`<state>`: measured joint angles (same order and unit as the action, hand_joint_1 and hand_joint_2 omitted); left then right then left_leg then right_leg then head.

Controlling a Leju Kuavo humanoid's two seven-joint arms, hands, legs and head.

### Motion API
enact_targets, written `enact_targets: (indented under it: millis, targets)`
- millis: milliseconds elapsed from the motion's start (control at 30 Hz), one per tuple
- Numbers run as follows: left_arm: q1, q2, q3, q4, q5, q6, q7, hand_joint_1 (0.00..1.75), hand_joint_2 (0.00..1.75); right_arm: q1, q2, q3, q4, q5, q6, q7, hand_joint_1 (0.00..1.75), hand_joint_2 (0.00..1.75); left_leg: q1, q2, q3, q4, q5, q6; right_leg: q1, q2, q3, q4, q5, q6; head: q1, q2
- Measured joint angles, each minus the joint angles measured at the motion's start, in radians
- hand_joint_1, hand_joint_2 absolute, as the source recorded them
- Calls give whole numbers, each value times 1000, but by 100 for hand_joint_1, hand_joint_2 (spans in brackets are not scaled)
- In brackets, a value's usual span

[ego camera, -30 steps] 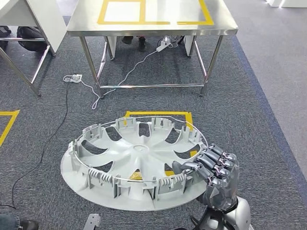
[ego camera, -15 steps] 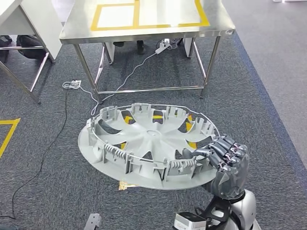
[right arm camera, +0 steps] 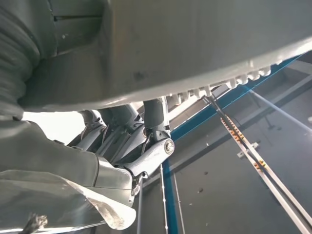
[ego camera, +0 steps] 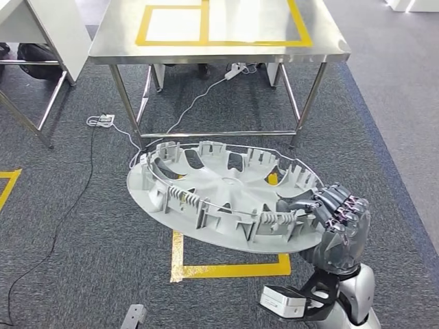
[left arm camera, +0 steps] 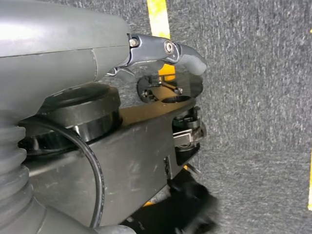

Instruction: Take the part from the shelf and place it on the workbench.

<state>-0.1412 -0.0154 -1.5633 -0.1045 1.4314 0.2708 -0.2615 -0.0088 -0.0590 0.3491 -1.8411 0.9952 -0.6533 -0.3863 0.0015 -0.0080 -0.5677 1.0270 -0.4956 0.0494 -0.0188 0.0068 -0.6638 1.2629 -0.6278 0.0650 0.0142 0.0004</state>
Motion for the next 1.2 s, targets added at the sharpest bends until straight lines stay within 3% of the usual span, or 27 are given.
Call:
enact_targets:
  millis: [33,67,167,233,300,367,433,500,533,567,600,667,733,833,900,1033,1067,1100,1167,1200]
  targets:
    - [1,0,0,0,-1,0,0,0,175,1,0,-2,2,0,0,1,175,175,-1,0,12,0,-10,1,0,0,-31,23,-3,0,0,0]
    - [2,0,0,0,-2,0,0,0,175,1,-1,-5,5,0,0,1,175,175,-2,-1,26,0,-20,1,0,0,-45,12,14,-1,0,0]
    - [3,-1,0,0,-6,0,1,0,175,1,-2,-17,11,-2,0,2,175,175,-4,-4,72,0,-56,-5,3,-3,-24,-151,153,-11,0,0]
    - [1,-1,0,0,-7,-1,2,0,175,-2,-3,-23,13,-4,0,2,175,175,-5,-3,88,-1,-76,-15,9,-7,-7,-212,195,-24,-2,0]
    - [-1,-1,0,0,-7,-1,4,0,175,-5,-3,-27,14,-5,0,3,175,175,-7,-2,97,2,-80,-27,11,-7,7,-217,188,-38,-2,0]
    - [-4,-1,0,0,-7,-1,4,0,175,-5,-4,-30,15,-4,0,4,175,175,-6,0,79,49,-76,-35,6,-6,25,-227,183,-48,-3,0]
    - [-5,-1,0,0,-7,-1,4,0,175,-6,-4,-32,15,-4,0,4,175,175,-3,0,12,158,-97,-46,2,-7,47,-235,172,-54,-4,0]
    - [-4,0,0,0,-7,-1,4,0,175,-8,-4,-34,15,-4,0,4,175,175,1,0,-67,264,-148,-54,1,-6,66,-237,156,-57,-4,0]
    - [-2,0,0,0,-7,-1,4,0,175,-8,-4,-35,16,-4,0,4,175,175,3,0,-96,285,-164,-56,1,-5,78,-237,147,-56,-4,0]
    - [-2,0,0,0,-7,-1,4,0,175,-7,-4,-36,17,-6,0,4,175,175,4,0,-110,277,-160,-57,0,-3,91,-237,137,-55,-4,0]
    - [-1,1,0,0,-8,-1,4,0,175,-8,-4,-37,17,-7,0,5,175,175,4,0,-113,242,-131,-57,0,-3,106,-237,127,-53,-4,0]
    - [0,1,0,0,-10,-1,4,0,175,-9,-4,-40,18,-14,0,6,175,175,4,1,-101,125,-24,-53,-1,-1,132,-236,106,-45,-4,0]
    - [2,1,0,0,-13,-1,5,0,175,-11,-4,-46,19,-20,0,6,175,175,1,3,-94,49,43,-44,1,1,143,-236,87,-31,-4,0]
    - [0,1,0,0,-19,-1,7,0,175,-18,-4,-57,20,-24,0,7,175,175,0,1,-82,34,50,-23,1,2,149,-229,79,-13,-1,0]
    - [-3,1,0,0,-21,-1,7,0,175,-24,-5,-68,21,-26,0,10,175,175,3,-1,-65,28,45,-11,0,0,126,-178,68,-5,2,0]
    - [-6,-1,0,0,-29,-2,10,0,175,-40,-9,-89,29,-37,0,19,175,175,-2,-2,-46,26,24,1,1,-2,-25,27,0,0,7,0]
    - [-5,-1,0,0,-32,-2,11,0,175,-43,-11,-94,33,-39,0,22,175,175,-4,-3,-38,26,17,2,1,-2,-44,32,7,-2,7,0]
    - [-5,-1,0,0,-34,-2,12,0,175,-47,-14,-99,37,-42,0,25,175,175,-6,-4,-27,26,9,3,3,-2,-44,3,37,-6,7,0]
    - [-6,-2,0,0,-38,-2,15,0,175,-56,-20,-109,44,-48,0,31,175,175,-9,-5,-4,24,-8,1,9,-3,-13,-115,129,-21,7,0]
    - [-7,-2,0,0,-39,-2,15,0,175,-62,-24,-113,47,-51,0,33,175,175,-10,-5,3,23,-14,-1,14,-5,0,-172,157,-29,5,0]
